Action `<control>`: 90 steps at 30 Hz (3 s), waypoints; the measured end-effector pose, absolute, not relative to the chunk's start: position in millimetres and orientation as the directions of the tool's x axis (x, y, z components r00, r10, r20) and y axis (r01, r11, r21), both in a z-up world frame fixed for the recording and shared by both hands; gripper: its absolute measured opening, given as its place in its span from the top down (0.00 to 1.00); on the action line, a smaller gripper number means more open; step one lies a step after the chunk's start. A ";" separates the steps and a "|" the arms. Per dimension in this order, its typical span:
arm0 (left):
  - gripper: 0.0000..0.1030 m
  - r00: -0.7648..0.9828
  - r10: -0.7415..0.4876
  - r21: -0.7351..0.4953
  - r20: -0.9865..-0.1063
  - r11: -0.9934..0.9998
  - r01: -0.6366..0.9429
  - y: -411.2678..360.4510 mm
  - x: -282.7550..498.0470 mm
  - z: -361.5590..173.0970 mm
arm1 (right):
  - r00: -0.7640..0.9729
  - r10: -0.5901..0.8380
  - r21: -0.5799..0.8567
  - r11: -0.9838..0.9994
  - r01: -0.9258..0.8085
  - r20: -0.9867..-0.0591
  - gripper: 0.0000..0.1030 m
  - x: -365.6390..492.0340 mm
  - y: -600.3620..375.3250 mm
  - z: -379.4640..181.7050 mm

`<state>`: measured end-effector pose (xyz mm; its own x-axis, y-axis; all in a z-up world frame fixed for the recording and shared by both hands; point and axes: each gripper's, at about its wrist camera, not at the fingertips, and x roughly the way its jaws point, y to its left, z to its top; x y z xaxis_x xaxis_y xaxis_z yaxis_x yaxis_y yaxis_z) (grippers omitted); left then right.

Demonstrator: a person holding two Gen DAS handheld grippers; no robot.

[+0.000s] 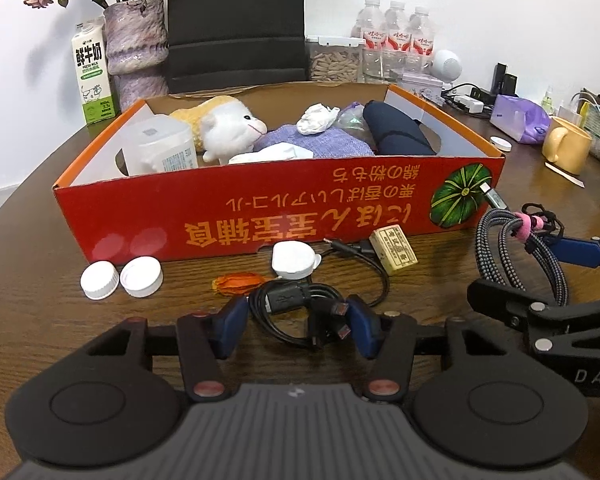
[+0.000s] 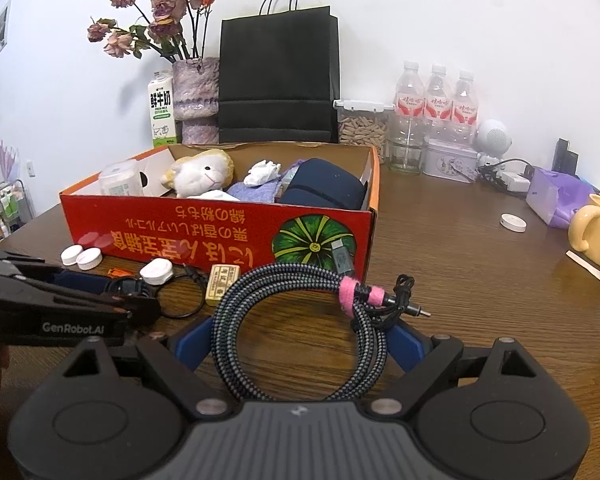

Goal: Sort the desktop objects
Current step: 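Grasp the thin black cable with the left tool, then carry both cables over the cardboard box and open both tools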

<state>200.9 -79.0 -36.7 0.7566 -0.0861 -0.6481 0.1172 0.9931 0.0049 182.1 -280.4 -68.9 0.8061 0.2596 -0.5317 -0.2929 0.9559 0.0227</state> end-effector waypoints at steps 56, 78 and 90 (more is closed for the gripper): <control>0.46 0.927 -0.051 -0.072 -0.372 0.997 0.027 -30.9 318.7 41.9 | 0.894 0.264 -0.025 0.956 -0.292 -0.361 0.12 307.9 -197.6 4.5; 0.00 0.942 0.045 -0.018 -0.331 0.998 -0.054 -34.0 311.8 24.4 | 0.883 0.241 -0.002 0.964 -0.264 -0.402 0.00 318.8 -210.6 -21.6; 0.00 0.944 0.032 -0.041 -0.328 0.998 -0.048 -28.6 306.3 22.9 | 0.886 0.239 -0.005 0.965 -0.263 -0.396 0.00 315.3 -208.6 -17.3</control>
<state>306.3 -28.6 22.9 0.9443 0.0319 -0.3277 -0.0479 0.9980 -0.0410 315.3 -208.6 -17.3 0.8864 0.2392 -0.3965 -0.2626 0.9649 -0.0050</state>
